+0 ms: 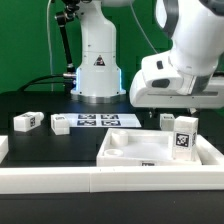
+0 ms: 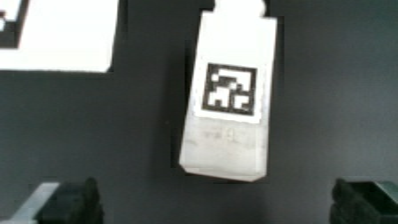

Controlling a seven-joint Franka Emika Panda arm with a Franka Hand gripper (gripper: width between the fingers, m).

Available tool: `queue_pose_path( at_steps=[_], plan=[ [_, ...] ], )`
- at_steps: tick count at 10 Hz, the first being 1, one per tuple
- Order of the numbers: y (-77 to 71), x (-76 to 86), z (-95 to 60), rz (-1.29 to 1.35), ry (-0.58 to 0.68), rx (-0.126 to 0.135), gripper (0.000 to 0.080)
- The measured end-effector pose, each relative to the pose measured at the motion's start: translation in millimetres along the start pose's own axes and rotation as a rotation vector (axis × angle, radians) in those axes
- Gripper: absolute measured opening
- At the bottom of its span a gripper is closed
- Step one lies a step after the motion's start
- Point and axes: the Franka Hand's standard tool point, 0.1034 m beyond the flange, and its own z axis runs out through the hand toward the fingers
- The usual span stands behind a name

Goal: Assemble square table

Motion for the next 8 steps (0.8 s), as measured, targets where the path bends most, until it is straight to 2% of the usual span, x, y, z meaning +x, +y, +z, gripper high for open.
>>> queue_pose_path(
  at_steps=[5,8],
  plan=[
    [9.0,5.2,10.7,0.021,-0.217,-0.01,0.0649],
    [7.1,10.2,16.7,0.022,-0.225,-0.013,0.0649]
  ],
)
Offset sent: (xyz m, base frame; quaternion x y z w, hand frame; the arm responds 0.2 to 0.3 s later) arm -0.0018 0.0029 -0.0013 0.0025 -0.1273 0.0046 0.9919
